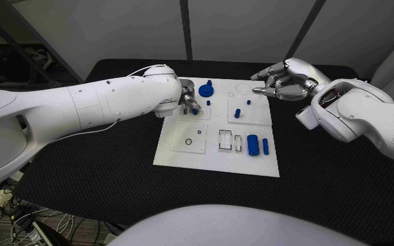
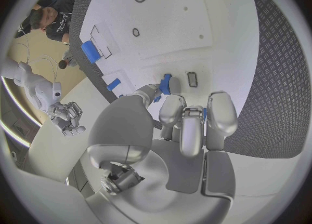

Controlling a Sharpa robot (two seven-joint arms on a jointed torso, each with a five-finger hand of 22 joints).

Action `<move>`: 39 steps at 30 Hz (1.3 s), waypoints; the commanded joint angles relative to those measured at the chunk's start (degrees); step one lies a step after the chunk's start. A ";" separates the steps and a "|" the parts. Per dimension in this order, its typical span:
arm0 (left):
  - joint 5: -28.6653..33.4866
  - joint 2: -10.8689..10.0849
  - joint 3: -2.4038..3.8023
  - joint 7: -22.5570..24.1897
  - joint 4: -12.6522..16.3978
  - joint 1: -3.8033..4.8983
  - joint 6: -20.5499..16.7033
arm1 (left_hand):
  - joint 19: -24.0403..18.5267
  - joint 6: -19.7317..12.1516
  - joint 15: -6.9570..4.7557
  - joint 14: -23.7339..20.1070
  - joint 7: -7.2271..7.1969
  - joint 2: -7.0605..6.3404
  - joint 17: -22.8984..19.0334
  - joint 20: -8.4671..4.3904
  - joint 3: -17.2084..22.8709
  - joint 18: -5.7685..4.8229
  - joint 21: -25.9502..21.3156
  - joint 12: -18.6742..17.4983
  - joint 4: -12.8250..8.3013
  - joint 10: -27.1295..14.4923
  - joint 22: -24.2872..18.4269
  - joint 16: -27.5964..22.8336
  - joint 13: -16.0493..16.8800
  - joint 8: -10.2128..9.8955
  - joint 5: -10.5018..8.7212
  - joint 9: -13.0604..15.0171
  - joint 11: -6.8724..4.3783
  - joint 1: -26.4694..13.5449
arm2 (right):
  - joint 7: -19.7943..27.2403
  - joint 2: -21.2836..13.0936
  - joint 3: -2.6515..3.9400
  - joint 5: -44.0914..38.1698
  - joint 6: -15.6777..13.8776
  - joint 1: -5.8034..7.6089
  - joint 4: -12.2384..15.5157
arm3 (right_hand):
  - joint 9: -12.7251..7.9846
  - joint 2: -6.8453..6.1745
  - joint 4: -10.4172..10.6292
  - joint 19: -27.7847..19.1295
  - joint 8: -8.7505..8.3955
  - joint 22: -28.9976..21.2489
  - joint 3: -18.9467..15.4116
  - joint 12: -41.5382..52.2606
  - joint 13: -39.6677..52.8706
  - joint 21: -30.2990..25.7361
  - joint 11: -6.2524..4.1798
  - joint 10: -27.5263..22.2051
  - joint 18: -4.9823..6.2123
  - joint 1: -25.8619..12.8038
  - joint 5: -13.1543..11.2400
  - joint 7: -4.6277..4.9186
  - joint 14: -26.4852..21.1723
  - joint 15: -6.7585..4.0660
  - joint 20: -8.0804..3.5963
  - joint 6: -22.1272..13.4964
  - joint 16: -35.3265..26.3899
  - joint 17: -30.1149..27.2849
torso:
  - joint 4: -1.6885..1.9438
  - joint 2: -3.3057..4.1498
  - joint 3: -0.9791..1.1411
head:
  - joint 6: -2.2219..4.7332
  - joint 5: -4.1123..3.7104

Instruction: Assemble the parts on the task board

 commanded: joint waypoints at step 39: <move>-0.01 -0.34 -0.28 -0.52 -0.04 -0.39 1.17 | 0.73 3.42 -1.04 5.65 -1.77 -4.00 13.40 -0.55 2.58 -0.65 -0.70 0.30 1.22 2.54 0.94 0.80 1.50 -1.62 -26.91 1.72 -1.31 -3.64 | 0.21 -0.37 0.05 -0.01 0.00 0.11 0.45 | -0.05 -0.16 0.24 0.35 -0.16 -0.29 0.02 0.20 -0.40 -0.57 0.09 0.38 0.62 -0.78 0.27 -0.11 0.51 -0.01 -0.05 0.32 -0.59 -0.13 | 0.05 0.00 0.00 | -0.04 -0.12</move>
